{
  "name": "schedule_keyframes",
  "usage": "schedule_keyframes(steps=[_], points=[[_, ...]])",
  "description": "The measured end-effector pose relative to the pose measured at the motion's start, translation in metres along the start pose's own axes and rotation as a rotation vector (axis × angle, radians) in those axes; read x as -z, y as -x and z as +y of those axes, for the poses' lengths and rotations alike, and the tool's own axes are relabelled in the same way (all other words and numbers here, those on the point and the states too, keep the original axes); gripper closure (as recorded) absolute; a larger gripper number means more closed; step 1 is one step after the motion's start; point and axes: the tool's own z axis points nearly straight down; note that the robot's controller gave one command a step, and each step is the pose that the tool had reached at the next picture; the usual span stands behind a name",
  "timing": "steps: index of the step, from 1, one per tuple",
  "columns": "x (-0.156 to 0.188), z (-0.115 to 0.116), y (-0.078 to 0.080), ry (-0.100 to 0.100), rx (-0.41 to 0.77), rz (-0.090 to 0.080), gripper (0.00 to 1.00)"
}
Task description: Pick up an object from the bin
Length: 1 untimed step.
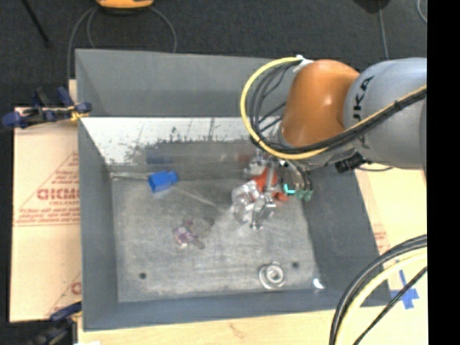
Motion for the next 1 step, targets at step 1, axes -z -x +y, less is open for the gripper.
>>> schedule_keyframes(steps=[1], points=[[-0.0814,-0.0425,0.0430,0.004,-0.154,-0.012,0.00]])
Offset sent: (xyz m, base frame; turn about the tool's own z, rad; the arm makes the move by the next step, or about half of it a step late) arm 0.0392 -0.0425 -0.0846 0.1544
